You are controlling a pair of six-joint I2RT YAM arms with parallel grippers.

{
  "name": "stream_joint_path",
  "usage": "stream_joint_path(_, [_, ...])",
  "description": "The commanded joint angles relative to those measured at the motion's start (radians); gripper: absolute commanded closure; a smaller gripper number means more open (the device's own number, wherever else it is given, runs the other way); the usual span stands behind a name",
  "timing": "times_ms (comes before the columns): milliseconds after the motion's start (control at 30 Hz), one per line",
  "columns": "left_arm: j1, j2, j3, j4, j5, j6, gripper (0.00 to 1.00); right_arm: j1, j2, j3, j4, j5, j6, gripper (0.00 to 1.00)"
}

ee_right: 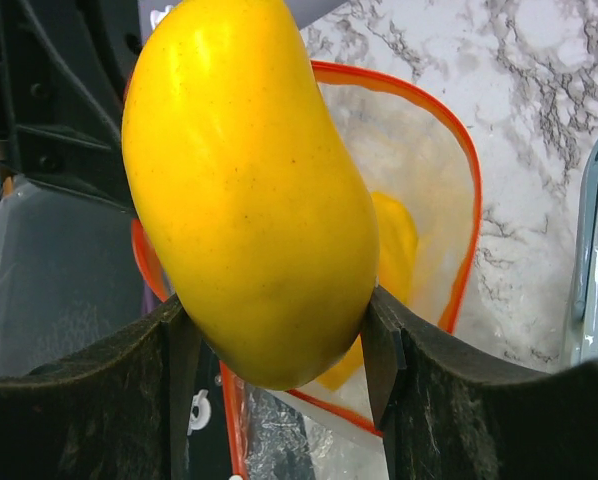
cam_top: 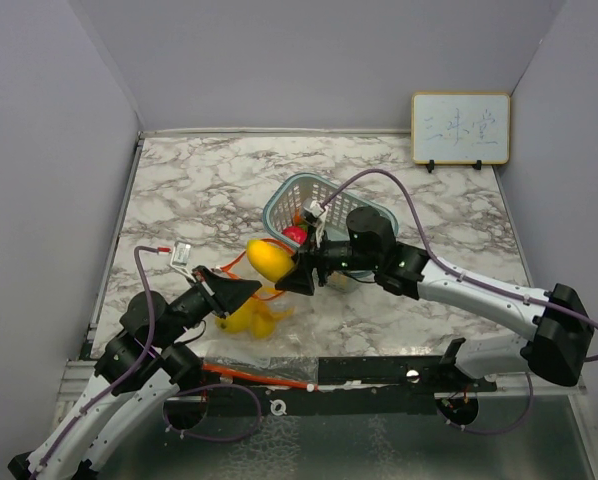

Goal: Place the food in the zip-top bag and seal the zipper
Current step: Place the fake fruit in the zipper food storage bag.

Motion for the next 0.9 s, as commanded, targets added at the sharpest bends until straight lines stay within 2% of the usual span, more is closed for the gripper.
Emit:
stream_joint_path(0, [-0.002, 0.007, -0.011, 0.107, 0.053, 0.011, 1.00, 0.006, 0.038, 0.015, -0.061, 0.071, 0.005, 0.81])
stream_joint_path(133, [-0.002, 0.016, -0.026, 0.127, 0.070, 0.003, 1.00, 0.018, 0.059, 0.038, -0.136, 0.106, -0.032, 0.79])
stream_joint_path(467, [-0.002, 0.036, -0.028, 0.122, 0.064, 0.045, 1.00, 0.029, 0.029, 0.088, -0.406, 0.161, -0.174, 0.57])
stream_joint_path(767, [-0.002, 0.117, -0.023, 0.198, 0.104, 0.050, 1.00, 0.045, 0.030, 0.131, -0.458, 0.237, -0.170, 0.41])
stream_joint_path(867, [-0.002, 0.125, -0.025, 0.203, 0.106, 0.051, 0.96, 0.046, 0.017, 0.151, -0.458, 0.236, -0.163, 0.28])
